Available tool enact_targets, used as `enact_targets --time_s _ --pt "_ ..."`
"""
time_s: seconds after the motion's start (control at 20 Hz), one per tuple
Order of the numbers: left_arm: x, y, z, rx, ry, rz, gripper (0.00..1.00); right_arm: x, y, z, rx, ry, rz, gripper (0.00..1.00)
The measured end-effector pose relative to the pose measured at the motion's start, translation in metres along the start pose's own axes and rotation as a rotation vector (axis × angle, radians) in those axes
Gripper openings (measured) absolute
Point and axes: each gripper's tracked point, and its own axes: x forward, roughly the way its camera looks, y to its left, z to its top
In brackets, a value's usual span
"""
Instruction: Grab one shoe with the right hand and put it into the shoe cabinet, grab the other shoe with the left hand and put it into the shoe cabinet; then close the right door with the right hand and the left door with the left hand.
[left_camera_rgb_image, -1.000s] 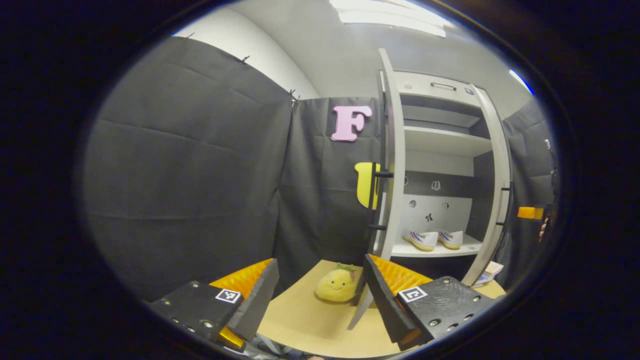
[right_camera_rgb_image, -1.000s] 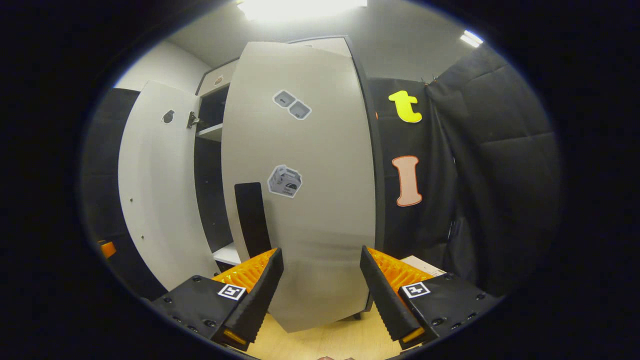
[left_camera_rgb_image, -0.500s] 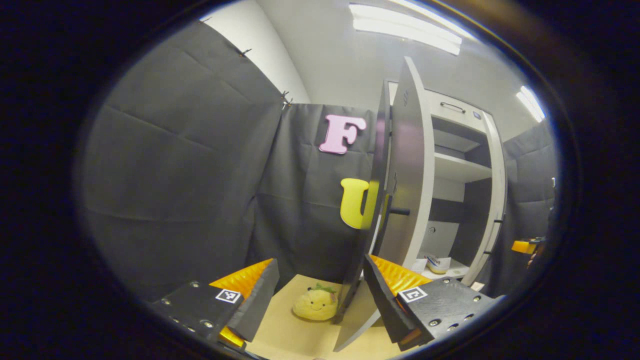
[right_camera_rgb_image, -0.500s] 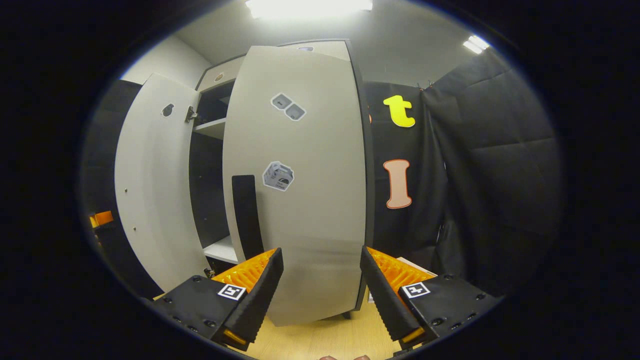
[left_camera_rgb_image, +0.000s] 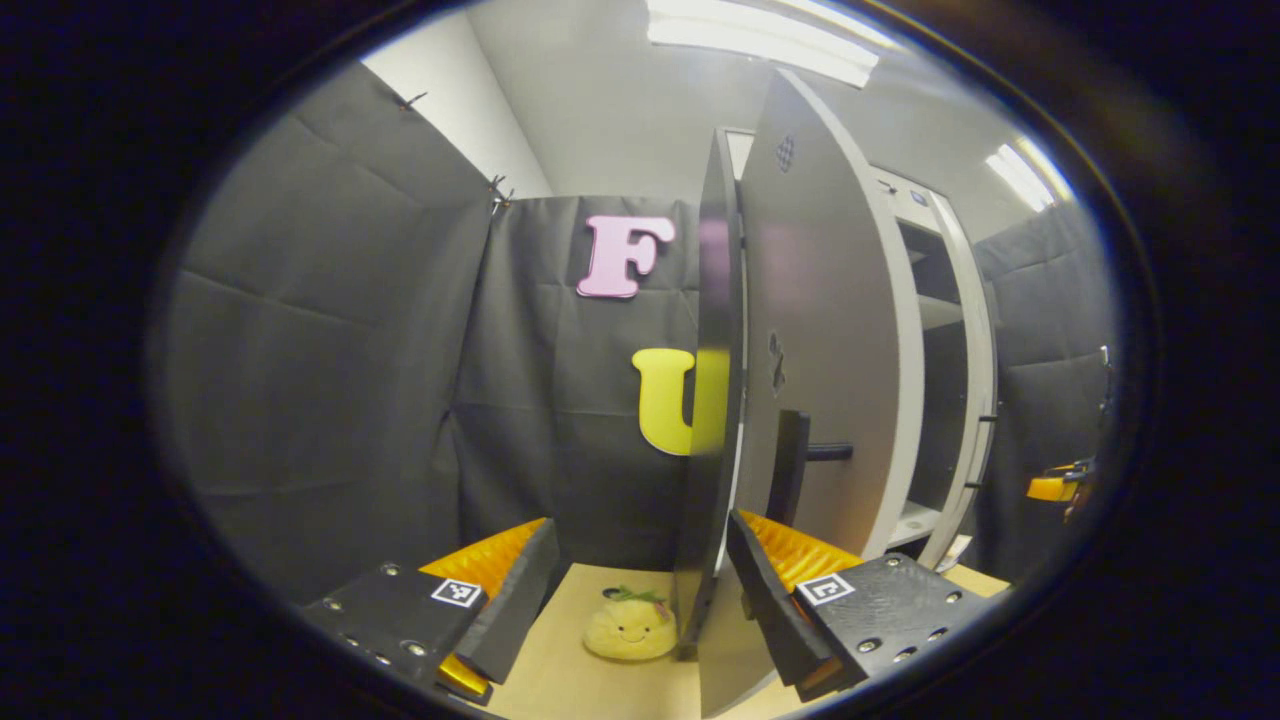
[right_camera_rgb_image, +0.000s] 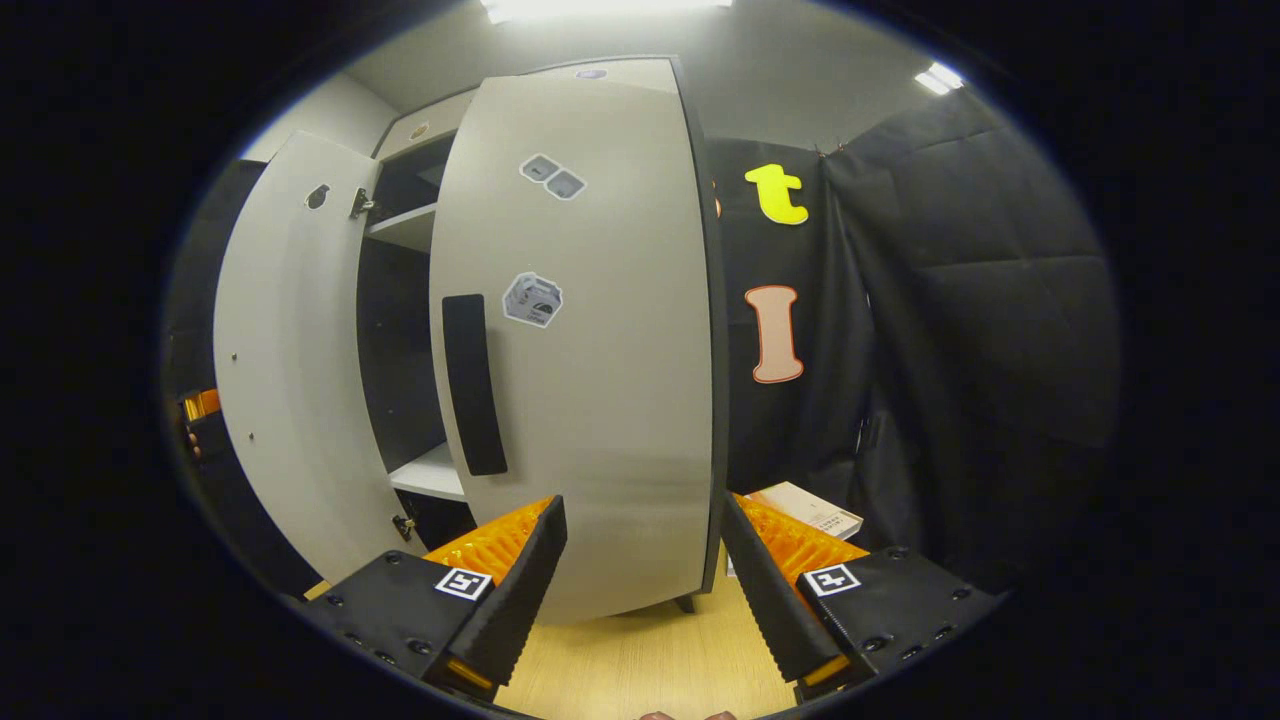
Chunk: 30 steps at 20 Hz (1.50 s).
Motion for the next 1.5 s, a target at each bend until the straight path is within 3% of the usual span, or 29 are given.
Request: enact_targets --time_s 0.25,0.55,1.05,1.2,1.4,1.5 --pt "0.003 -0.011 0.009 0.088 0.009 -0.036 0.92 -0.001 -0.012 -0.01 0.021 0.005 -0.037 0.97" --pt "0.004 -0.05 0.004 0.058 0.038 -0.108 0.94 0.008 -0.012 -0.024 0.071 0.039 -0.022 0.98" --pt "0.01 -0.135 -0.019 -0.01 0.118 -0.033 0.94 0.009 -0.037 -0.026 0.069 0.044 -0.033 0.98" --pt "0.015 -0.17 -0.017 0.057 0.118 -0.028 0.93 0.008 -0.054 -0.02 0.087 0.036 -0.052 0.98" --pt "0.034 -0.229 -0.016 0.109 0.089 -0.081 0.93 0.002 -0.077 -0.014 0.092 0.025 -0.085 0.98" --pt "0.041 -0.234 -0.011 0.113 0.046 -0.045 0.93 -0.006 -0.088 -0.013 0.098 0.022 -0.103 0.98"
